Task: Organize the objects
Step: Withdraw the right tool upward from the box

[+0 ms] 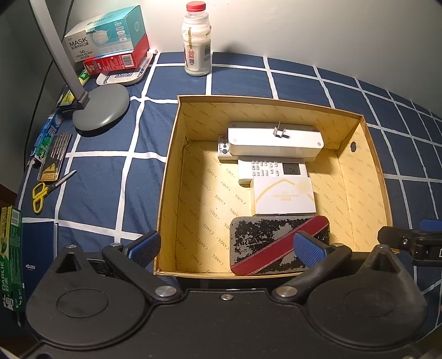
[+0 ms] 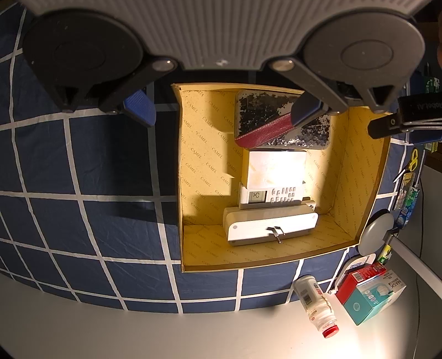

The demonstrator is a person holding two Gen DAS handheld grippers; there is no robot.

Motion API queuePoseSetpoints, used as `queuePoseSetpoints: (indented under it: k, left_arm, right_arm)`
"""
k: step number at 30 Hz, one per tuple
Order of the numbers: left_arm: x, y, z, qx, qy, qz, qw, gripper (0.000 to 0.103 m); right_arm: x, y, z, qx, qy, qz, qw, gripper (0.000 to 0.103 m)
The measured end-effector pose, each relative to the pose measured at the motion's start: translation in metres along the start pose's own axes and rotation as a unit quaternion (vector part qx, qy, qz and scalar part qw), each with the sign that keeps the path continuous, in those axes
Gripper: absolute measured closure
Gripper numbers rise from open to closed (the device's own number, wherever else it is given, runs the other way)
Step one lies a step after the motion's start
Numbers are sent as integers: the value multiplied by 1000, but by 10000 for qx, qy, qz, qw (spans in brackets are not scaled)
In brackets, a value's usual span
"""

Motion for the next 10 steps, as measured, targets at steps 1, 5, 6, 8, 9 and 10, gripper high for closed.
queuePoseSetpoints:
  k: [1,5,6,8,9,10]
  left_arm:
    - [0,-1,0,-4,7,7,10000,0]
    - [0,-2,0,-37,15,18,10000,0]
    - [1,-2,0,-45,17,13,10000,0]
    - [1,-3,-1,-69,26,6,10000,0]
    - [1,-3,-1,-76,41,1,10000,0]
    - [1,-3,0,-75,55,-1,10000,0]
  right_arm:
    - [0,0,0,12,1,3,10000,0]
    - [1,-2,0,-6,-7,12,10000,0]
    - [1,-2,0,-18,0,17,10000,0]
    - [1,-3,0,-31,2,20,10000,0]
    - [1,-3,0,-22,-1,17,10000,0]
    - [1,-3,0,-10,-9,13,10000,0]
Point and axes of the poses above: each gripper's, at about its wrist camera, not at the fingertips, and y roughly the way its jaws point, z to its right, x to its underside, the point moved 1 cm from there along y, roughly the way its jaws point, and after that the axes turned 13 degrees about -x, right-handed, at the moved point
